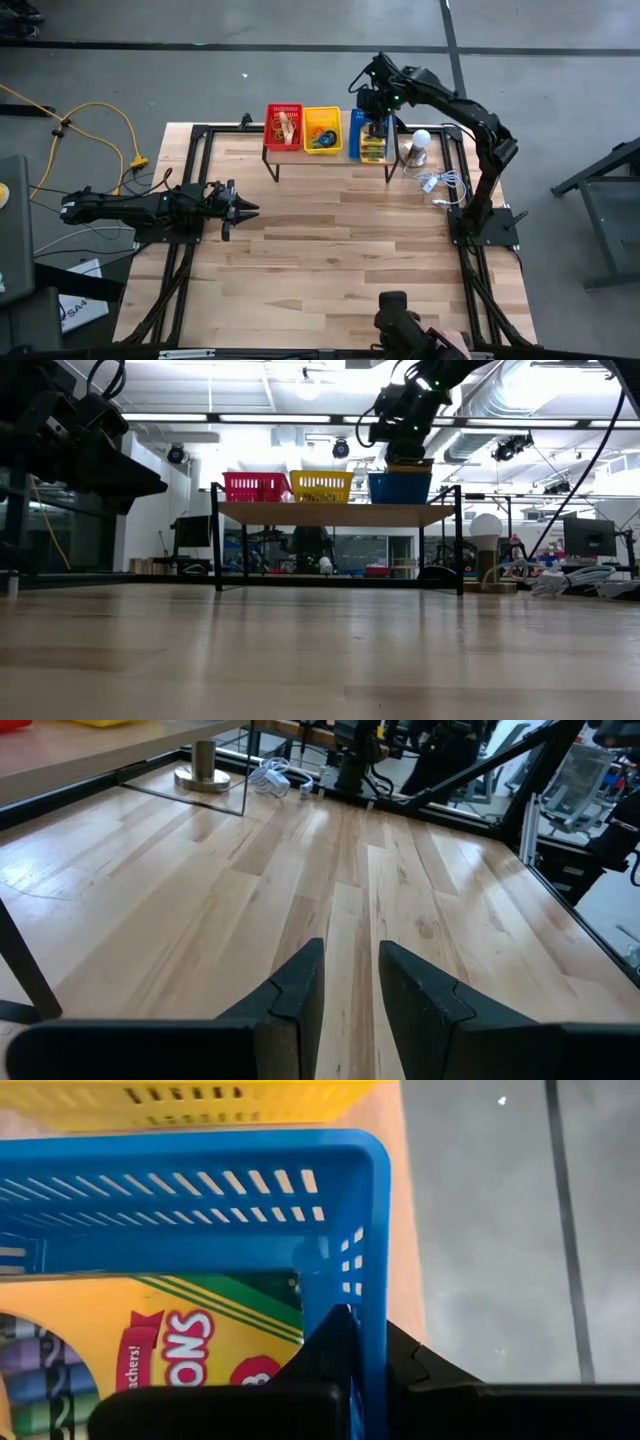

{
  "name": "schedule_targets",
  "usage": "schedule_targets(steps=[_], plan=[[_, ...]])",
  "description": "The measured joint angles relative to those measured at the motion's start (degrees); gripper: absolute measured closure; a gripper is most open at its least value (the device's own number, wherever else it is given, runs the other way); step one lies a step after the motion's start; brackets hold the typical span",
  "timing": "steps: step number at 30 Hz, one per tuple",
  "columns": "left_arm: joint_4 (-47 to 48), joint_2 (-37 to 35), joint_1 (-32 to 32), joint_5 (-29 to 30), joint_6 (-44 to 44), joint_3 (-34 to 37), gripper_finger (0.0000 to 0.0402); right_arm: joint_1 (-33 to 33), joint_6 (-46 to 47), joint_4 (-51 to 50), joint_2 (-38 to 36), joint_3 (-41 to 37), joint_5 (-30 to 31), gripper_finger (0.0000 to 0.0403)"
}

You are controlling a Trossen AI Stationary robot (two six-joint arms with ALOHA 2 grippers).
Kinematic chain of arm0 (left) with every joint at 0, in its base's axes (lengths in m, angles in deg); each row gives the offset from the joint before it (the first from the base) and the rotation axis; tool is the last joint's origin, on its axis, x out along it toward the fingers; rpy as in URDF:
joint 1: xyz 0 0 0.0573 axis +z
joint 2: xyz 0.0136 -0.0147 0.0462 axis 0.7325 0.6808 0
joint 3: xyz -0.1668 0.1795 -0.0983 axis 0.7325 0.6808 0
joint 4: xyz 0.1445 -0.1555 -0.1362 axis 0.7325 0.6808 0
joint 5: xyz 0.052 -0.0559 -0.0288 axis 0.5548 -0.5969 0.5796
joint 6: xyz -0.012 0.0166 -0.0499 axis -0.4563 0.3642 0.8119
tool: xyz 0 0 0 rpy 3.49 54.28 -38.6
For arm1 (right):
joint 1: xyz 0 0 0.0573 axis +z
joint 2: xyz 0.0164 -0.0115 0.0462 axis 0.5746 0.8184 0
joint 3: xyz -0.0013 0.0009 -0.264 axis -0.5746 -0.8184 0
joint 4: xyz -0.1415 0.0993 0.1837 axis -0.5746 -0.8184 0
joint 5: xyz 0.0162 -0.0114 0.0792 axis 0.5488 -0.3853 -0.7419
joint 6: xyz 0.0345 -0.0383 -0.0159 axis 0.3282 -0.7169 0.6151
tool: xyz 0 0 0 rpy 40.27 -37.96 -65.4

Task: Pick & Place Office Desk Supplies
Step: Put the blue bin on the shelf

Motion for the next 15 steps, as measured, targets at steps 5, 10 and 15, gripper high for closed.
schedule_targets(steps=[5,10,15], plan=[[0.0,0.0,0.0,0.0,0.0,0.0,0.0307,0.0,0.0,1.0,0.0,0.0,1.3,0.0400],[0.0,0.0,0.0,0.0,0.0,0.0,0.0307,0.0,0.0,1.3,0.0,0.0,1.4,0.0400],[0.0,0.0,0.0,0.0,0.0,0.0,0.0307,0.0,0.0,1.3,0.0,0.0,1.4,0.0400]])
